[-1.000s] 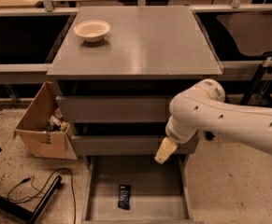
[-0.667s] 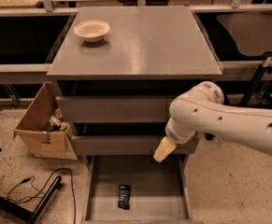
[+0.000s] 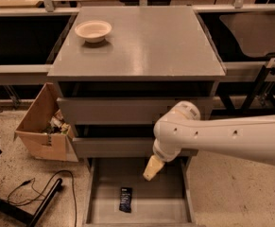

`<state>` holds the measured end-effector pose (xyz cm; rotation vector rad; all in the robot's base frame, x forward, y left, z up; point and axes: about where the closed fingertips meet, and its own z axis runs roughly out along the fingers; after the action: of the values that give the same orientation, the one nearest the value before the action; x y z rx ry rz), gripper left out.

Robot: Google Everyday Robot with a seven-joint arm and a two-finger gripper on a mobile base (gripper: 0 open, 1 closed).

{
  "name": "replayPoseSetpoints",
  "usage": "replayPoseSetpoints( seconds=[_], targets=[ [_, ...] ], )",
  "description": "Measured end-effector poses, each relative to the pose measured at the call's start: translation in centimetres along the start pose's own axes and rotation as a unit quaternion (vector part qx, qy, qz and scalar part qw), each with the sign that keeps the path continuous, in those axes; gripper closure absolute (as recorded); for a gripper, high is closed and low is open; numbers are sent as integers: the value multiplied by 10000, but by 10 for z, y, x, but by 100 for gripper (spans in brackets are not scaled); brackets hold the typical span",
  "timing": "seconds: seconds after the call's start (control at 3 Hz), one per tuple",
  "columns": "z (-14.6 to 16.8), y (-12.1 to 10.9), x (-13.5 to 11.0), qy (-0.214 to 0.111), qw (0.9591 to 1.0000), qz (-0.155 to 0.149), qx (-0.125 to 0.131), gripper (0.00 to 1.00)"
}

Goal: Pick rxbar blueberry from bottom drawer and place on counter

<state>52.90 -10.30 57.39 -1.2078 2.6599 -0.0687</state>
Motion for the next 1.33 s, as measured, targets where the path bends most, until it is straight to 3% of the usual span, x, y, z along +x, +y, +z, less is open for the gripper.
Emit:
replayPoseSetpoints(
  seconds=[0.33, 0.67, 1.0, 1.33],
  targets=[
    [86, 24, 24, 113, 9974, 615, -358, 0],
    [166, 19, 29, -104, 9919, 1180, -448, 0],
    [247, 9, 30, -269, 9783, 1973, -576, 0],
    [251, 16, 21, -351, 9790, 1907, -629, 0]
  ],
)
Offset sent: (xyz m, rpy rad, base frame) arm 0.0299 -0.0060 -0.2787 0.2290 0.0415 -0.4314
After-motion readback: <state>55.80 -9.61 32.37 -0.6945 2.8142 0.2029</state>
